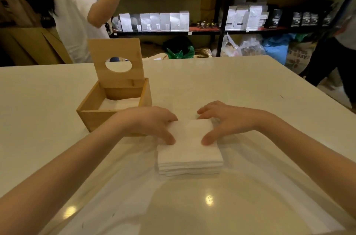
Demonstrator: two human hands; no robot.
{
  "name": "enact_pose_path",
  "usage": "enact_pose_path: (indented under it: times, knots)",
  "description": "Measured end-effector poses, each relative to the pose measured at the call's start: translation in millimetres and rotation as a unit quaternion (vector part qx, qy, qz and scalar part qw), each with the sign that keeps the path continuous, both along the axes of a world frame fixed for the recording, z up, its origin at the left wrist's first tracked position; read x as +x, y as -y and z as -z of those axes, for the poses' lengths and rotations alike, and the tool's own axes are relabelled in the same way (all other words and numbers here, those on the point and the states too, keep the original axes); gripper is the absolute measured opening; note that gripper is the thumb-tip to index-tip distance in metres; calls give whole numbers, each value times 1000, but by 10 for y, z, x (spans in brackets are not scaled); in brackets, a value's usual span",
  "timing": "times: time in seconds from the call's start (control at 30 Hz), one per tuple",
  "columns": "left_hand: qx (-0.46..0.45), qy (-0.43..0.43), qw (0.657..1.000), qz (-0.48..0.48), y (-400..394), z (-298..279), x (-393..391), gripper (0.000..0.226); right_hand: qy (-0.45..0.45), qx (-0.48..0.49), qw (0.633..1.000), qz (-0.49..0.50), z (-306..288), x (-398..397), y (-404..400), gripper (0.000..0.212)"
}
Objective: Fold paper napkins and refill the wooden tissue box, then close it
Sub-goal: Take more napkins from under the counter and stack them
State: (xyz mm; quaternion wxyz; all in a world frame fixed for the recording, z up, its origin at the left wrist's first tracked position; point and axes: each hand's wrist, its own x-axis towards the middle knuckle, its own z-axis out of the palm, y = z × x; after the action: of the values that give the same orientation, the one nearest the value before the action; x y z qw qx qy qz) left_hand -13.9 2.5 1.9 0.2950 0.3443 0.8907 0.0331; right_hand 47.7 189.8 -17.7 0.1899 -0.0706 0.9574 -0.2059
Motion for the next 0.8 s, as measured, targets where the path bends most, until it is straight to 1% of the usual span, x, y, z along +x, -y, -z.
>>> enact_pose_path:
  times: [0.1,0.2,0.27,0.4,0.5,0.57,0.63,0.73,0.8]
  knots:
    - [-29,-4,999,13,-56,5,-51,50,22,34,999,-3,-7,-28,35,54]
    - [-49,-15,998,25,-109,13,-79,49,21,46,999,-8,-9,-36,68,49]
    - [-54,-22,998,30,-137,14,-90,46,26,43,999,-11,-23,-39,79,47]
    - [-60,-9,998,34,-188,9,-81,40,51,16,999,-12,-48,-54,87,44]
    - [-62,4,998,24,-210,5,-69,41,60,11,998,-12,-41,-82,82,44]
    - [-66,14,998,20,-214,8,-63,45,54,11,998,-18,-29,-94,75,40]
    - [-64,17,998,17,-205,5,-49,45,45,8,999,-25,-17,-98,66,36]
    - [-38,11,999,15,-169,-10,-11,45,34,4,999,-25,-25,-76,55,42]
    - [-20,13,1000,19,-133,-9,17,41,35,-7,999,-30,-50,-50,41,40]
